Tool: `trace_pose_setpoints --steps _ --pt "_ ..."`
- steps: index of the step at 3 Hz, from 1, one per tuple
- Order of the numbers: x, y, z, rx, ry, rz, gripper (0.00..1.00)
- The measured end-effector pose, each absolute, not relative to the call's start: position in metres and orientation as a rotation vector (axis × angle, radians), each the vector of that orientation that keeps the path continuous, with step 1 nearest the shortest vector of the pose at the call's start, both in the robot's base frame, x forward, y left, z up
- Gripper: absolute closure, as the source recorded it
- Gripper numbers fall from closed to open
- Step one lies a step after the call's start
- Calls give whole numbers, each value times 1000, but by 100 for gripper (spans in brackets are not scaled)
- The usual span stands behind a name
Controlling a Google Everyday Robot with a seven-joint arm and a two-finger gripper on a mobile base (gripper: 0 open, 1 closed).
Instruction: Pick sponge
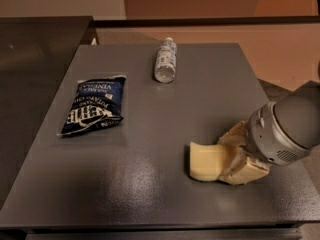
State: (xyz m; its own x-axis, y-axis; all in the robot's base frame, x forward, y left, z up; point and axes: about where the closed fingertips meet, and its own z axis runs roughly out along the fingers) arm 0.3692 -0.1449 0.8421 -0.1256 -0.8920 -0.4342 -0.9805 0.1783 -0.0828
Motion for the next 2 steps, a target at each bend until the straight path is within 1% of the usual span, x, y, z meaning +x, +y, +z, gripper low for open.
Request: trace_pose_setpoints --steps 1,2 --pt "376 -145 857 -1748 2075 314 87" --pt "387 -142 887 -1739 2045 295 100"
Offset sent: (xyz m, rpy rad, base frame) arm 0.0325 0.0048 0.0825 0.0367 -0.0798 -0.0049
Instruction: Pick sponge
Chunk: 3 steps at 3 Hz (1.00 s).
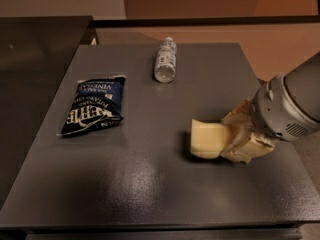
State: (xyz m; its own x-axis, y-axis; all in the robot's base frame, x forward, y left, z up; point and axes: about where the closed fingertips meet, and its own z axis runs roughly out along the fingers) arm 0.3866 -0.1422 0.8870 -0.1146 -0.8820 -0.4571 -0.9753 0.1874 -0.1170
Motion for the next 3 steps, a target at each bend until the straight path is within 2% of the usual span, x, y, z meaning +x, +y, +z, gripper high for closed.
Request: trace_pose_setpoints --steps 2,3 --pt "404 -131 969 -1764 1948 197 100" --pt "404 -131 969 -1764 1948 197 100"
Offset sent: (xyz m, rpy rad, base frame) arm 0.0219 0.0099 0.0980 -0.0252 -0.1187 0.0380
